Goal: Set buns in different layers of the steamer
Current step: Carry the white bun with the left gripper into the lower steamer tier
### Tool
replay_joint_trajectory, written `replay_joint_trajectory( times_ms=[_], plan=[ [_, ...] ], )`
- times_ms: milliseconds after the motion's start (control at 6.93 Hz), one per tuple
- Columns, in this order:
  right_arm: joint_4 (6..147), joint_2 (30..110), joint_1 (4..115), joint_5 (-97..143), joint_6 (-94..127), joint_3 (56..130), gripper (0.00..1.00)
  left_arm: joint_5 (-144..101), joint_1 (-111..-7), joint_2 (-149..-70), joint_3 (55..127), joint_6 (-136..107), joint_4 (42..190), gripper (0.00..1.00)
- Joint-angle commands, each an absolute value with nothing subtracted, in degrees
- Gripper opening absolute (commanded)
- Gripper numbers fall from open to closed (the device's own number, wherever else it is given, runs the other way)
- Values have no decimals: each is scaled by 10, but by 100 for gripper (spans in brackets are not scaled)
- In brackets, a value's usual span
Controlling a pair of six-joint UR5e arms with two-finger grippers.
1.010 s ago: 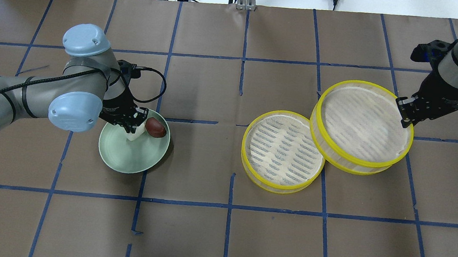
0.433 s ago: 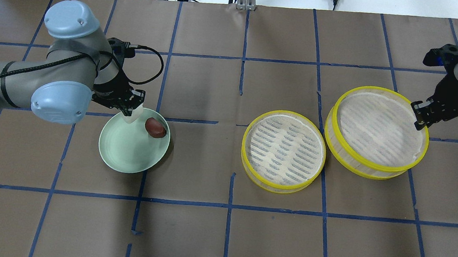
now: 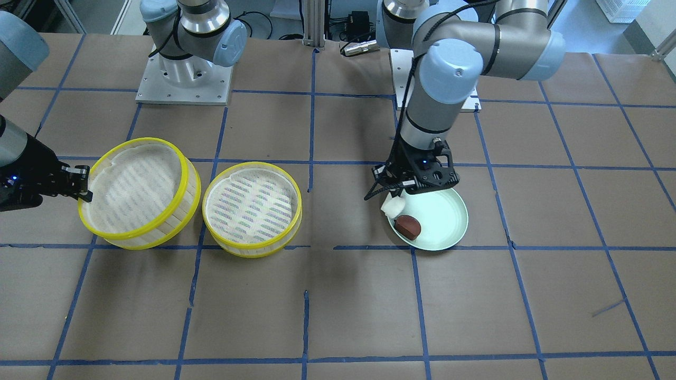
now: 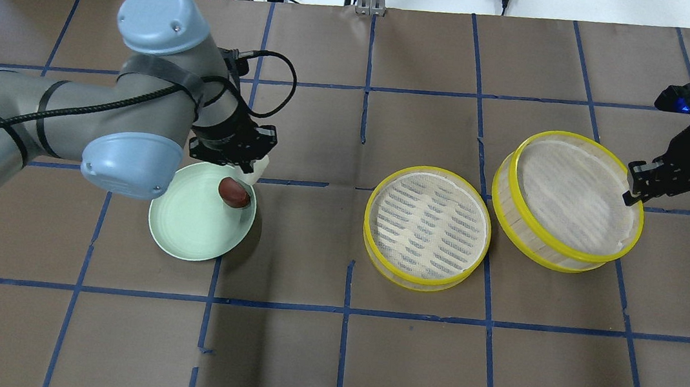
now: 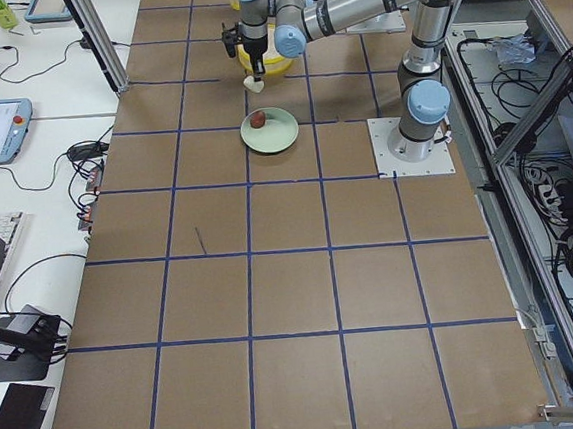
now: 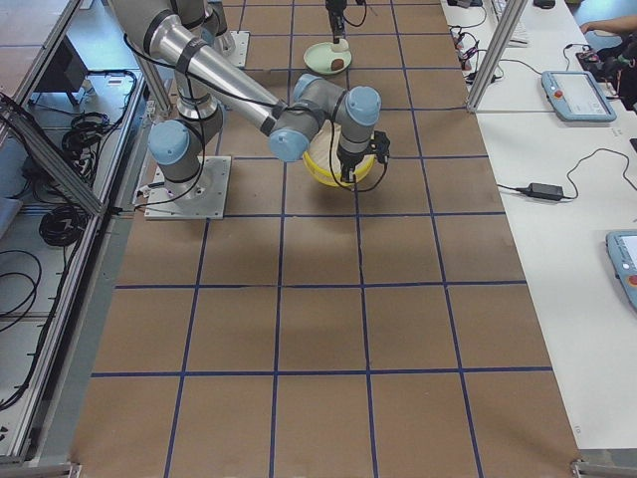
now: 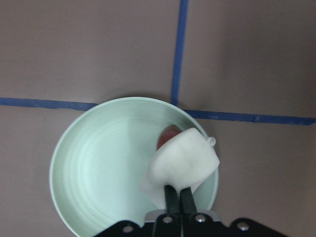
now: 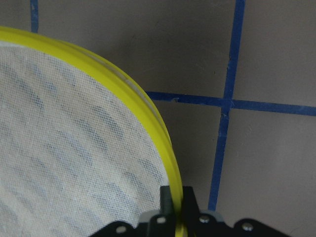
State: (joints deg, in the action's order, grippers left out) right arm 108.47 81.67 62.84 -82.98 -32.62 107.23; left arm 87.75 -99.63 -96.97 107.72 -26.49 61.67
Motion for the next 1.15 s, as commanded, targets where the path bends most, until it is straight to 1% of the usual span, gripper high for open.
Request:
replay_joint_trajectory(
  times_ms=[0, 144, 433, 577, 721, 865, 1010],
  plan=[
    [1082, 817, 619, -810, -332, 1077, 8, 860, -1083, -990, 1065, -443, 572, 0],
    [1083, 817, 618, -810, -341, 1077, 8, 848, -1128, -1007, 1063, -500, 539, 0],
    [1083, 817, 619, -815, -341, 1075, 8, 848, -1186, -1076, 1049, -598, 441, 1],
    [1083, 817, 619, -819, -341, 1074, 7, 849, -1204, -1094, 1030, -626, 436, 1],
    [1083, 817, 619, -819, -341, 1075, 7, 848, -1206, -1099, 1024, -623, 439, 57],
    [1083, 817, 619, -819, -341, 1075, 7, 850, -1206, -1099, 1028, -616, 440, 100],
    [1083, 818, 619, -820, -342, 1074, 7, 864, -1206, -1094, 1028, -579, 440, 98]
  ],
)
